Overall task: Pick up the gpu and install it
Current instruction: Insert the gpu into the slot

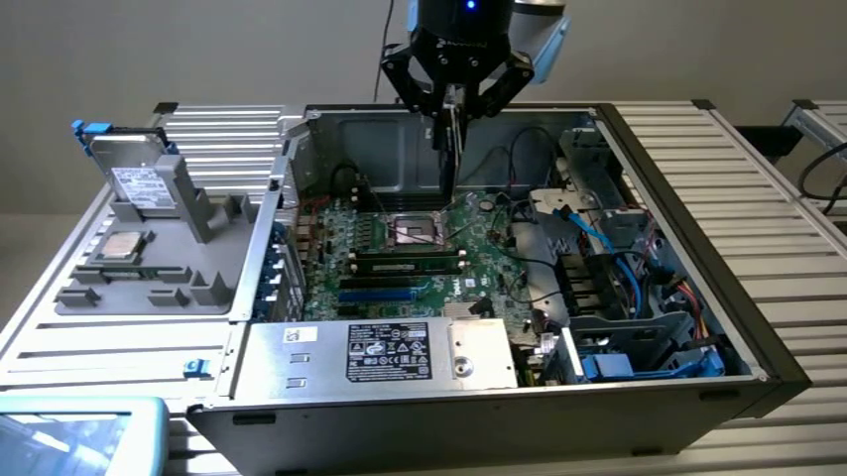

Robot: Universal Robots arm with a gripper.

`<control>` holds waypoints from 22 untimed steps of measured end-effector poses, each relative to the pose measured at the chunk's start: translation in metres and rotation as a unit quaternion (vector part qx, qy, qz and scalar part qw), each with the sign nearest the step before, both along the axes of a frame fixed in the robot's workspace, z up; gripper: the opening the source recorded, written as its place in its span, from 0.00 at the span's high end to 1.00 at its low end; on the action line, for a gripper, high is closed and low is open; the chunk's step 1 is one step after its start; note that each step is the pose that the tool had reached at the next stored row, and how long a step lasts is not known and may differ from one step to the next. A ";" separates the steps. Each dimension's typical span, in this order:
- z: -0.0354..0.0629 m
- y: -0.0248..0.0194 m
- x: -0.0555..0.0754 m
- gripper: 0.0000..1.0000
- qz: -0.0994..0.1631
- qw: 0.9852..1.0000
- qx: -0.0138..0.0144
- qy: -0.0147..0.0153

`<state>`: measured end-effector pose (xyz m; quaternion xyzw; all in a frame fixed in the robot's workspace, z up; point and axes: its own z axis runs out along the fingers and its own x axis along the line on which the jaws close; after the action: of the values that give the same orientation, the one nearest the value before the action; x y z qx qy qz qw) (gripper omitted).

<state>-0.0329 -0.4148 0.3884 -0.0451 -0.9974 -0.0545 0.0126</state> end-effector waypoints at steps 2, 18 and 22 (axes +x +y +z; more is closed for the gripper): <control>-0.0001 0.0000 0.000 0.70 0.007 1.000 0.000 0.000; -0.0001 0.0000 0.000 0.70 0.152 0.988 0.002 0.000; -0.0001 0.0000 0.000 0.70 0.188 0.982 0.002 0.000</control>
<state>-0.0329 -0.4147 0.3882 0.1429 -0.9880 -0.0530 0.0228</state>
